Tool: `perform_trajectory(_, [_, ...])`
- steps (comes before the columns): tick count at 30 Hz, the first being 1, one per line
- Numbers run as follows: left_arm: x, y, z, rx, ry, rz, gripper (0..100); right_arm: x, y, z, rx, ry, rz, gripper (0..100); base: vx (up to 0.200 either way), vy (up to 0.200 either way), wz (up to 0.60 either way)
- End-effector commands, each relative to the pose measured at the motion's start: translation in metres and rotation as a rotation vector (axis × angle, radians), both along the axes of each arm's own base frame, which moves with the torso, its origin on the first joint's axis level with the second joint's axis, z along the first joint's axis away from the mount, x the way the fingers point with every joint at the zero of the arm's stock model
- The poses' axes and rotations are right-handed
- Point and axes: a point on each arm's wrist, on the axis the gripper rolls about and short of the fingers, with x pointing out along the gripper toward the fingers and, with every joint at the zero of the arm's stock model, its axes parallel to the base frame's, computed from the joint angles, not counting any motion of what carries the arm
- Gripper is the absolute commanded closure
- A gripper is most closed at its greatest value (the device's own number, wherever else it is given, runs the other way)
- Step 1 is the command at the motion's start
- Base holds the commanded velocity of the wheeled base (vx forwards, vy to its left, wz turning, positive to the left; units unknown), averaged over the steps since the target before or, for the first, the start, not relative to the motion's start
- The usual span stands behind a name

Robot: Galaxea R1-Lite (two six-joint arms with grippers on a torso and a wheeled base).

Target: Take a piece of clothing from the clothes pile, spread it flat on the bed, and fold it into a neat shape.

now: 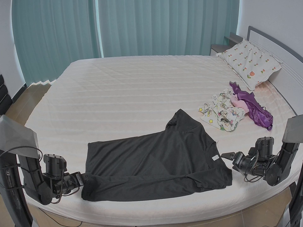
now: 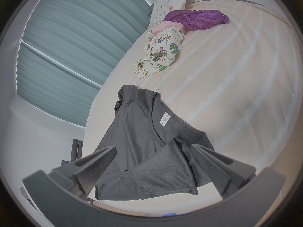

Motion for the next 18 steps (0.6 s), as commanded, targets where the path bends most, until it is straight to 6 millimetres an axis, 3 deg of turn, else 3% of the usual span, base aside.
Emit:
perform_trajectory(1, [0.035,0.003,0.022,-0.053,-0.076,-0.016,0,0.001,0.000,0.000,0.001,-0.004,0.001,0,0.000,0.000,0.00])
perform_trajectory(9, [0.064,0.031,0.026,-0.257,0.043,-0.165,0,0.002,0.000,-0.005,0.000,0.012,0.000,0,0.000,0.000,0.00])
perform_trajectory(18, [0.054,0.042,-0.007,-0.185,0.125,-0.267,0,0.006,0.003,-0.013,-0.001,0.024,0.010,0,0.000,0.000,0.00])
